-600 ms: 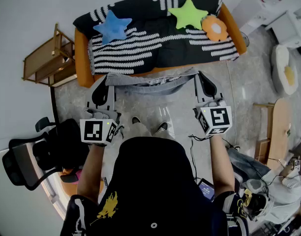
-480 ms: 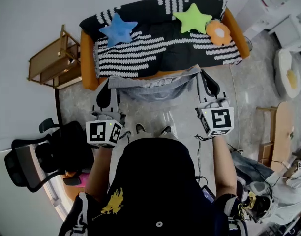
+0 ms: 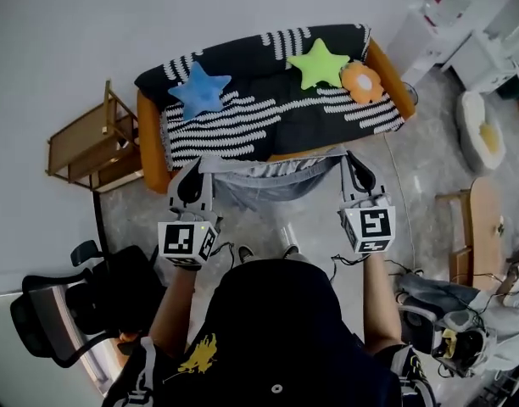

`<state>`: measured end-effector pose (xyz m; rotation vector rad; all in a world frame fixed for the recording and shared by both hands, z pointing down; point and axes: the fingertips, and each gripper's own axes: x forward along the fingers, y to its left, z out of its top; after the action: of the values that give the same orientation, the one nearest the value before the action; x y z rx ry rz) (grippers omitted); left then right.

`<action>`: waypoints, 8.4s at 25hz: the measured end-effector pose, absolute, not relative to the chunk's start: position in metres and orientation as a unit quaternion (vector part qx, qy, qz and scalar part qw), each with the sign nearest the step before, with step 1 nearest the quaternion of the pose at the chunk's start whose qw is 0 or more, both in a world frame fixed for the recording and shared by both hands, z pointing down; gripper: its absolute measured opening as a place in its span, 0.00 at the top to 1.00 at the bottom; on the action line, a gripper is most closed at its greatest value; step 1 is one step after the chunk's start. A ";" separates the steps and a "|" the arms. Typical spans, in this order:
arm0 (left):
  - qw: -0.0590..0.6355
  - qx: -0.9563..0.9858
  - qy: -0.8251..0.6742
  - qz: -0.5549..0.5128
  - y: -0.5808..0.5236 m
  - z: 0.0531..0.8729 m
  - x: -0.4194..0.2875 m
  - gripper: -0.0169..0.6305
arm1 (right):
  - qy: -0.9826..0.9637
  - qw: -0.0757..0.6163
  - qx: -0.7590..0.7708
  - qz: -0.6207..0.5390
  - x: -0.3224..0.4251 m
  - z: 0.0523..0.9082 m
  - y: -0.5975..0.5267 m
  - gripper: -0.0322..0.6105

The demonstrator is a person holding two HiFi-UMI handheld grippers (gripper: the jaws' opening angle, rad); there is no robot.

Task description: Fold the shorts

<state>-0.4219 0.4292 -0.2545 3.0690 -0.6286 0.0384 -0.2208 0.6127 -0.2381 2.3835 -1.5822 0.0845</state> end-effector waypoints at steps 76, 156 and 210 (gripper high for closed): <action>0.067 0.962 -0.144 0.222 0.100 -0.047 -0.117 0.94 | -0.586 0.189 0.742 0.264 0.128 -0.026 0.271 0.90; 0.225 0.835 -0.134 0.484 0.164 0.566 -0.212 0.74 | -0.216 -0.105 0.703 0.669 0.017 0.577 0.386 0.76; 0.688 0.616 -0.227 0.310 0.422 0.602 -0.011 0.38 | -0.575 0.206 0.587 0.531 0.313 0.565 0.105 0.52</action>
<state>-0.0114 0.4217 0.6025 1.3777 -0.5077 0.6926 0.3130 0.1052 0.5650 1.6343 -1.6022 1.4803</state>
